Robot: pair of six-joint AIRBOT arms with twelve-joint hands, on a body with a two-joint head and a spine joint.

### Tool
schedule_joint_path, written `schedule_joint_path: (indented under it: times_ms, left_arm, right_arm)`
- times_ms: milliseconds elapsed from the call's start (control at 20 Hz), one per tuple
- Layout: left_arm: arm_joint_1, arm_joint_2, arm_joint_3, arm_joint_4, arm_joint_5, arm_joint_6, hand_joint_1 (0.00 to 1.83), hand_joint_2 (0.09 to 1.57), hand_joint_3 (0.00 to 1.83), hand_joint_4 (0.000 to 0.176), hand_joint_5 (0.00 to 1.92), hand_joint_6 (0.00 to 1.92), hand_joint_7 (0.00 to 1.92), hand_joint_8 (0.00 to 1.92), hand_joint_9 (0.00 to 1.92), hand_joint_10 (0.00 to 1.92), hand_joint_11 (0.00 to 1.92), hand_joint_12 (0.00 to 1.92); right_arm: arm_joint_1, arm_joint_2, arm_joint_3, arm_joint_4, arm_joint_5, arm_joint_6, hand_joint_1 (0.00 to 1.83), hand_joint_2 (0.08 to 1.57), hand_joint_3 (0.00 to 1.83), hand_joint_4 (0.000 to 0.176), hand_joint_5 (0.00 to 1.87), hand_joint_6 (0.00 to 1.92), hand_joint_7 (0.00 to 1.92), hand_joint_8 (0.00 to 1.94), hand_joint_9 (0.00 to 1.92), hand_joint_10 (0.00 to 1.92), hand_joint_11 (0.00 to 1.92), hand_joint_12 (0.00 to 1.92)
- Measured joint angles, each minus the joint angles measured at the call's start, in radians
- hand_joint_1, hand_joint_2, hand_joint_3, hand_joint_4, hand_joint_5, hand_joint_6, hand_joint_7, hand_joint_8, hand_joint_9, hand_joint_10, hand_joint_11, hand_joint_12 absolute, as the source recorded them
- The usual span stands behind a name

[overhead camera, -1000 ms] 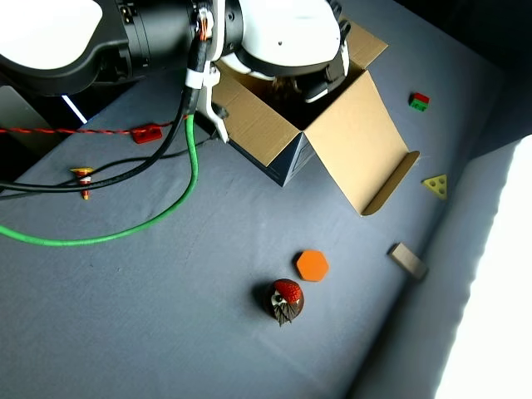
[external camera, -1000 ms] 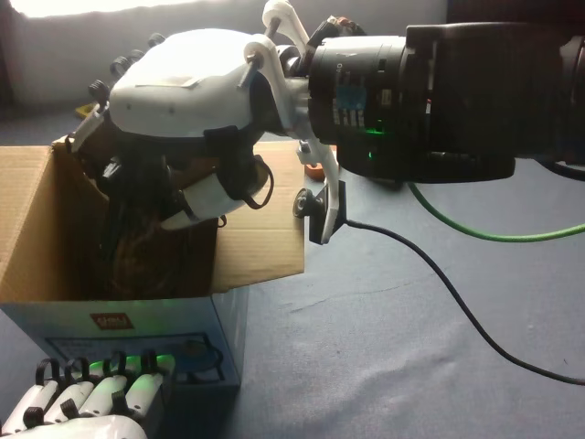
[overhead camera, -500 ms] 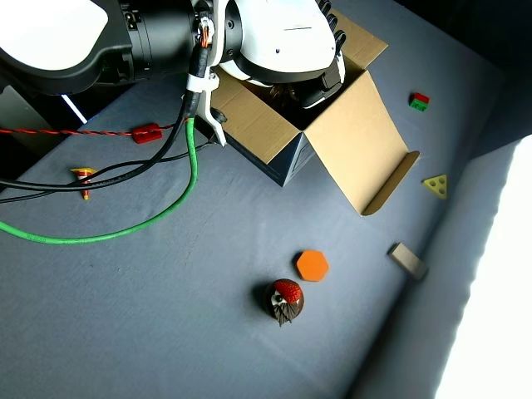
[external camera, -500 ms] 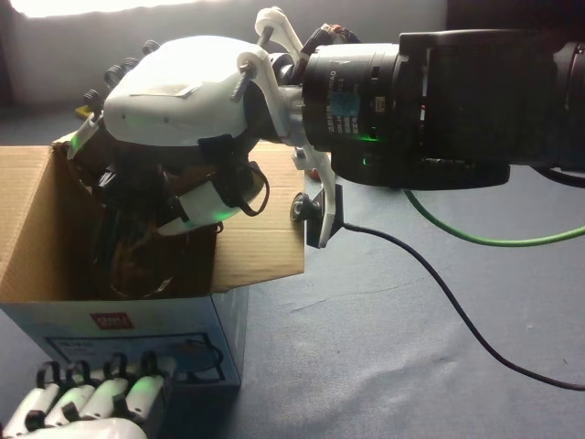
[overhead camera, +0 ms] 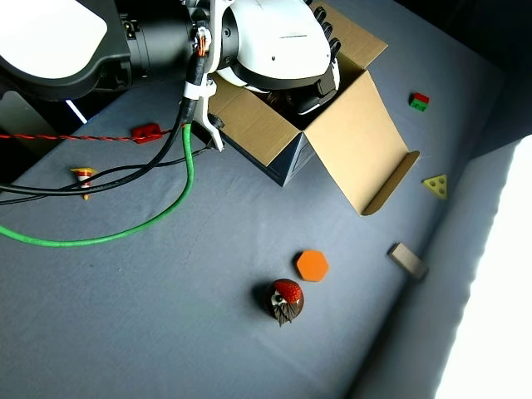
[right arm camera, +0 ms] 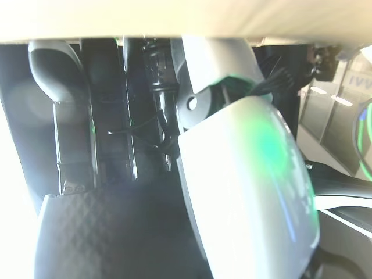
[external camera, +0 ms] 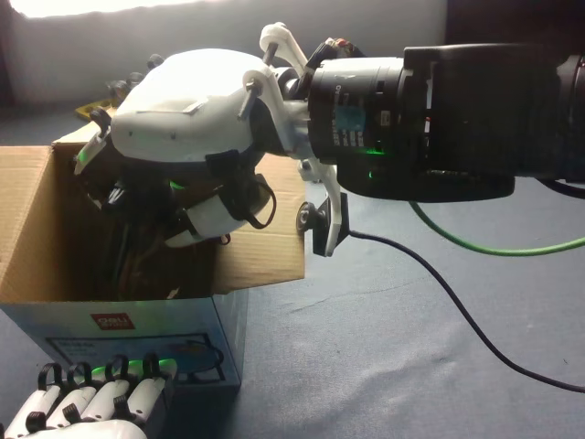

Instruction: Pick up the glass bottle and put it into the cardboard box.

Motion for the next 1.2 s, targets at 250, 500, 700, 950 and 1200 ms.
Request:
schedule_joint_path:
  times_ms: [250,500,700,950,1200]
  left_arm:
    - [0.002,0.0,0.0,0.001,0.0,-0.003,0.22,1.33,0.0,0.0,0.13,0.0,0.14,0.0,0.12,0.0,0.0,0.42]
    - [0.014,0.0,0.0,0.0,0.0,-0.03,0.22,1.33,0.0,0.0,0.13,0.0,0.14,0.0,0.12,0.0,0.0,0.42]
    - [0.014,0.0,0.0,0.002,0.0,-0.031,0.22,1.33,0.0,0.0,0.13,0.0,0.13,0.0,0.11,0.0,0.0,0.41]
    - [0.013,0.0,-0.003,0.0,-0.001,-0.037,0.2,1.33,0.0,0.0,0.12,0.0,0.13,0.0,0.1,0.0,0.0,0.35]
    - [-0.171,0.0,-0.047,-0.224,-0.003,0.058,0.2,1.33,0.0,0.0,0.12,0.0,0.13,0.0,0.1,0.0,0.0,0.35]
  right_arm:
    - [-0.002,0.001,-0.001,0.0,0.003,-0.004,1.35,1.2,0.0,0.0,0.66,1.33,0.86,1.21,0.82,1.45,0.72,1.73]
    - [-0.002,0.01,-0.001,0.0,0.0,-0.01,1.02,1.19,0.0,0.0,0.23,0.99,0.36,0.87,0.29,1.18,0.03,1.84]
    - [-0.002,0.015,-0.003,0.0,0.003,-0.023,0.95,1.15,0.0,0.0,0.01,0.61,0.08,0.46,0.02,0.82,0.0,1.3]
    - [0.013,0.067,-0.033,-0.001,0.011,-0.025,0.79,1.19,0.0,0.0,0.0,0.03,0.03,0.06,0.0,0.3,0.0,0.45]
    - [0.031,0.253,-0.156,-0.007,0.076,-0.007,0.8,1.2,0.0,0.0,0.02,0.05,0.04,0.02,0.0,0.28,0.0,0.34]
